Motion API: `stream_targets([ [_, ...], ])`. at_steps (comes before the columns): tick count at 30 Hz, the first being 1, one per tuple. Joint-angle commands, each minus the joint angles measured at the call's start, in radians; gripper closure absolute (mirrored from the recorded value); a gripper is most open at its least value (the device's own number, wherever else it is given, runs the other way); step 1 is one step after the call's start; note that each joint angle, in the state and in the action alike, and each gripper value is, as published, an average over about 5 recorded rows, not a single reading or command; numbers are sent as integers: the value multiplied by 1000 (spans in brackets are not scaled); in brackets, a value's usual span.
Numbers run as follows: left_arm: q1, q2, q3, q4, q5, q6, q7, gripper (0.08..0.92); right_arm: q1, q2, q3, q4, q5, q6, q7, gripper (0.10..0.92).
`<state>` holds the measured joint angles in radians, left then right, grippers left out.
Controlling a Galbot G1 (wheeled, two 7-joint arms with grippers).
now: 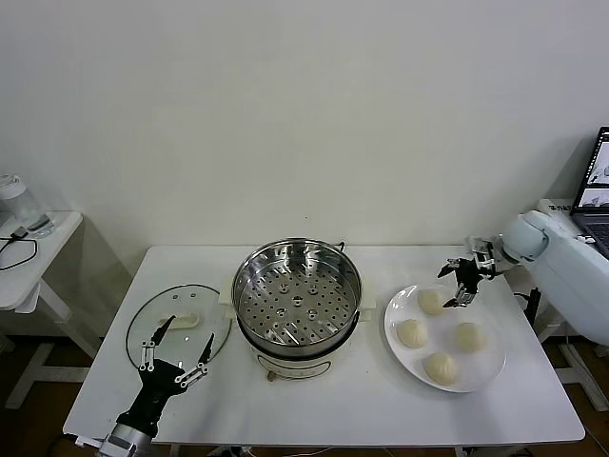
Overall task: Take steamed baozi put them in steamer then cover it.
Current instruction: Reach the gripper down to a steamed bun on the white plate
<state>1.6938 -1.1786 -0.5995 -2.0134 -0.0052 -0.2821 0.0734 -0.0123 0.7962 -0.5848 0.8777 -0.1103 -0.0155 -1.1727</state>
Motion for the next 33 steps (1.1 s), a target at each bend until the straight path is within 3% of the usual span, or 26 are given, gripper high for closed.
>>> stream_targets([
  [1, 4, 0, -1, 1, 2, -1, -1, 177, 35, 85, -34, -100, -100, 19, -19, 203],
  [19, -2, 1, 1, 9, 2, -4, -3, 177, 6, 146, -35, -153, -138, 41, 8, 230],
  [33, -3, -1, -3, 9, 1, -8, -3, 177, 19, 126, -64, -89, -134, 47, 18, 387],
])
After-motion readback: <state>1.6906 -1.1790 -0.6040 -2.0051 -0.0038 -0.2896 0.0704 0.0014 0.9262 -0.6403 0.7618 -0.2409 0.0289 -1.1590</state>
